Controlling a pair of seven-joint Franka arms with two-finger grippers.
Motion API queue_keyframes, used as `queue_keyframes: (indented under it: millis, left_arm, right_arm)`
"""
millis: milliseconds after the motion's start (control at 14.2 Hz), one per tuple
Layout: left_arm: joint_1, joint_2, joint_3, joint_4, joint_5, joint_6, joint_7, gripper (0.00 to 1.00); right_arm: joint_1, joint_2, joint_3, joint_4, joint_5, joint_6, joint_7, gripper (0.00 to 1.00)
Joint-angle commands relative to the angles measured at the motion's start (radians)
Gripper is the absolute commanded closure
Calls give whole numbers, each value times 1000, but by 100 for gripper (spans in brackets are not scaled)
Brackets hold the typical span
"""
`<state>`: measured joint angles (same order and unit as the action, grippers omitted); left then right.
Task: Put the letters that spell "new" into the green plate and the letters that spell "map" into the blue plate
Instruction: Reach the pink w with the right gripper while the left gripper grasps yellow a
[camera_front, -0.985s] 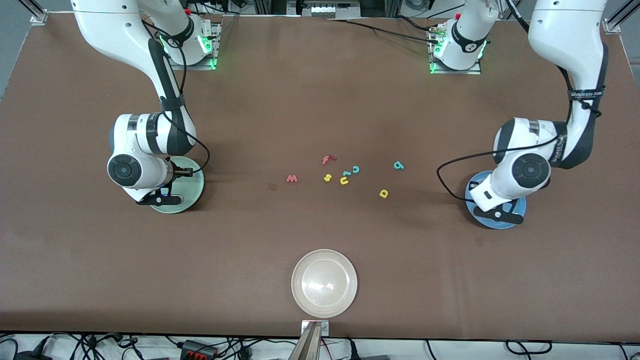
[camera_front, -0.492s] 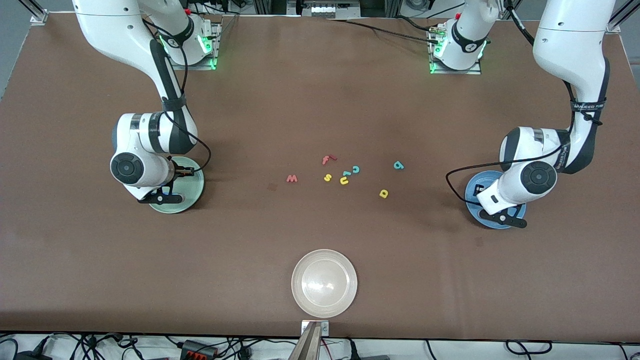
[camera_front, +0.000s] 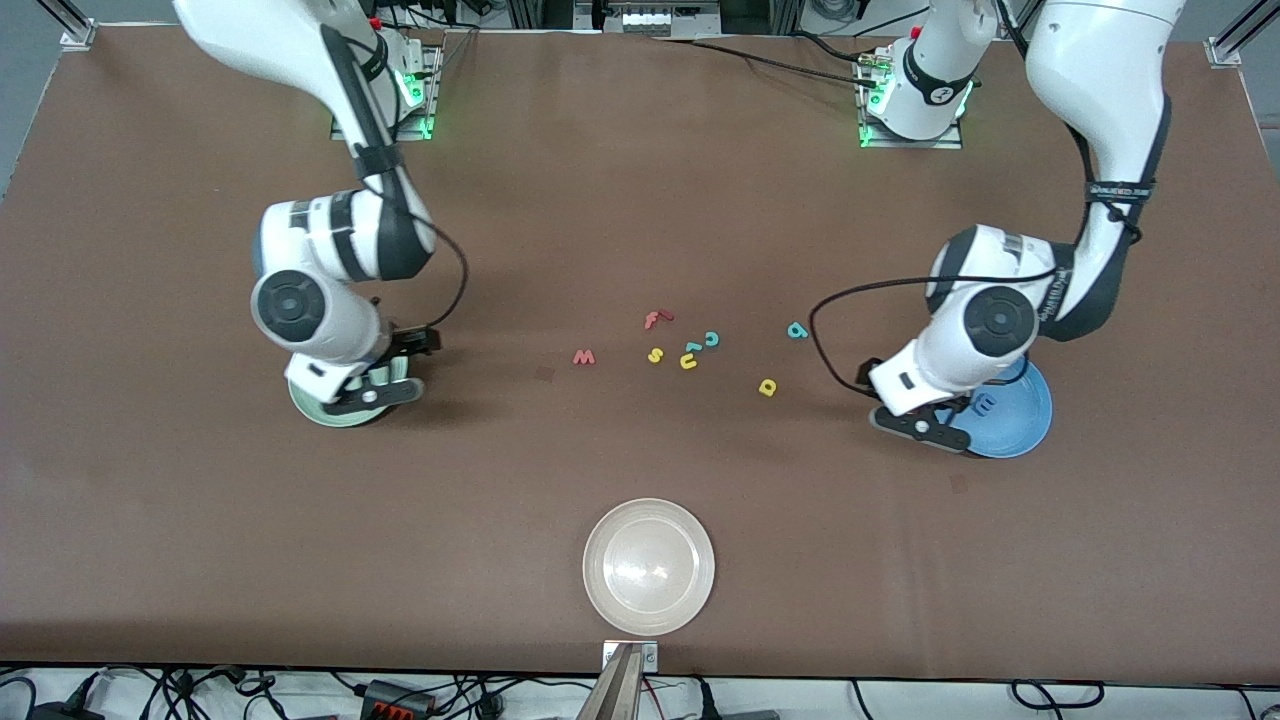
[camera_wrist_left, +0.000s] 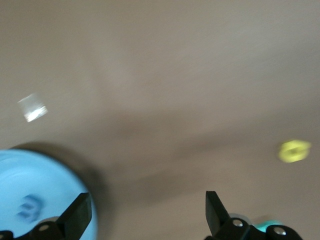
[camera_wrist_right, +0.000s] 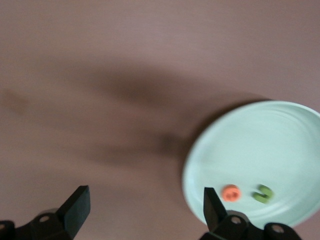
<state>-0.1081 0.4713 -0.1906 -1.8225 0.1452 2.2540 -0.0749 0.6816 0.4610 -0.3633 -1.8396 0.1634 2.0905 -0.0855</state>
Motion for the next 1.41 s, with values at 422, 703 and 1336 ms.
queue_keyframes:
  millis: [422,703,1336]
  left_arm:
    - [-155,134,-36,-11,-12,189,-40,0]
    - [-162,178,-33,-21,-9,274,-39,5]
    - [-162,202,-24,-21,-7,274,-39,74]
  right_arm:
    - [-2,24,122,40,57,19,-664,0]
    - [3,99,171,91,122,92,-911,0]
    - [95,214,225,109,68,362,-978,0]
